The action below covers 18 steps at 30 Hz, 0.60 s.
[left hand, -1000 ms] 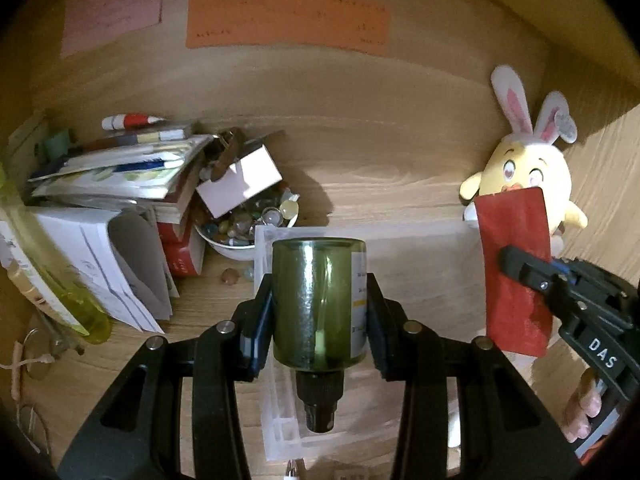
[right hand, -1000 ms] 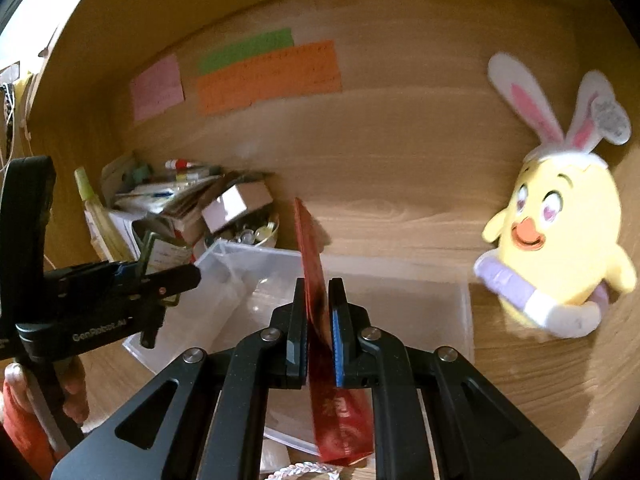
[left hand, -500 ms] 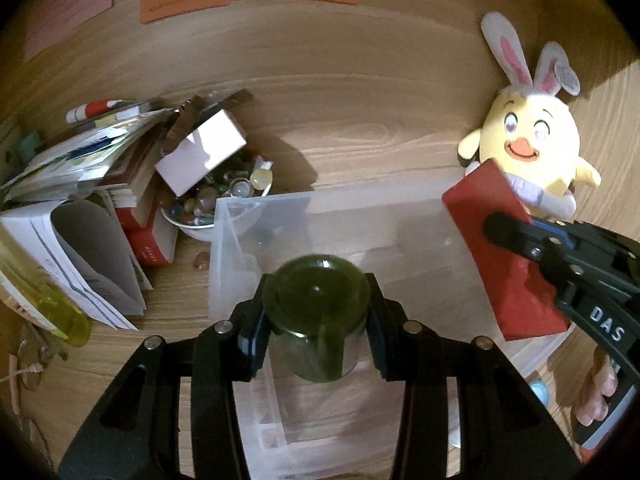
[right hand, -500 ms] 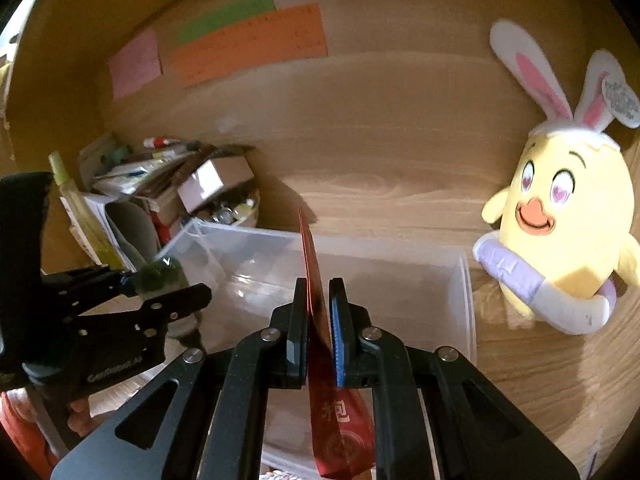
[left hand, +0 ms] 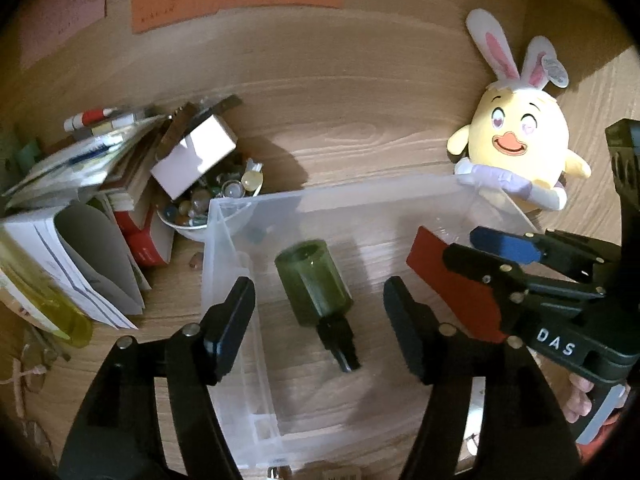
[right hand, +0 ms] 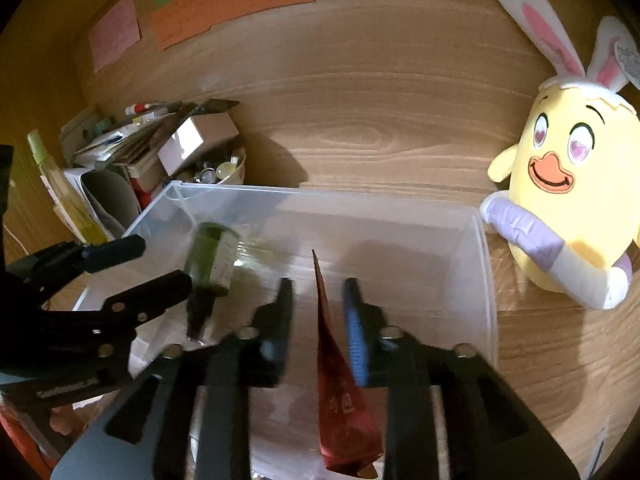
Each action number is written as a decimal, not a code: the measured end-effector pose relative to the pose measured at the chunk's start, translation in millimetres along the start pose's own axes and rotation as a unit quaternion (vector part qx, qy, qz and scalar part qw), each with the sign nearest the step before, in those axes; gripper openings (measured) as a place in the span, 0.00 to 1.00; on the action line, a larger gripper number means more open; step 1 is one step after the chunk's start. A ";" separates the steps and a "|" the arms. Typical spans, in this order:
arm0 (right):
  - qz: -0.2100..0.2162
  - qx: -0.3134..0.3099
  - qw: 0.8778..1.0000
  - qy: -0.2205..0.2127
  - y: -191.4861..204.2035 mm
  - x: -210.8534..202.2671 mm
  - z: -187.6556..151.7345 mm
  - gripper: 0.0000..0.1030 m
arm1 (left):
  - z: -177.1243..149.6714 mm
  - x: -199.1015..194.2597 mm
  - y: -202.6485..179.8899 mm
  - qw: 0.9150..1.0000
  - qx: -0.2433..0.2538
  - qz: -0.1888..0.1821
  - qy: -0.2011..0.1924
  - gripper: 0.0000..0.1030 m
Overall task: Organize objects
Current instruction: 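Carry the green bottle and red pouch into the clear box and release both, then withdraw both tools from the box toward the remaining items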
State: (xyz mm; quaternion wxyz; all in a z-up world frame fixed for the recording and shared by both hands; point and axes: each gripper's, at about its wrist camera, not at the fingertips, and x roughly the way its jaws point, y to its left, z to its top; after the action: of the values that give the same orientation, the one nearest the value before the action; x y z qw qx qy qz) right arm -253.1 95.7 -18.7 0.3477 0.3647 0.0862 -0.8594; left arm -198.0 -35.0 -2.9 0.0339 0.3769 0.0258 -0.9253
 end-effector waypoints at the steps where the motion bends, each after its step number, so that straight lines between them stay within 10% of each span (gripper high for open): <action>1: -0.008 -0.004 1.000 -0.005 1.2 -2.2 -0.2 0.38 | 0.6 -1.9 -0.1 1.000 0.001 0.001 -0.002 0.67; 8: -0.036 -0.018 0.999 -0.035 10.4 -21.5 2.1 0.68 | 2.7 -20.4 2.5 1.000 -0.008 -0.005 -0.014 0.78; 18: -0.044 -0.029 0.997 -0.052 17.7 -54.0 -9.5 0.80 | -7.9 -59.3 12.9 0.999 -0.018 -0.002 -0.036 0.90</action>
State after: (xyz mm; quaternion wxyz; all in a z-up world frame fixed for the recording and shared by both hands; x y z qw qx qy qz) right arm -209.4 115.3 13.4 0.3243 0.3056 0.1085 -0.8886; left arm -149.1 -44.6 32.6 0.0401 0.3431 0.0415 -0.9375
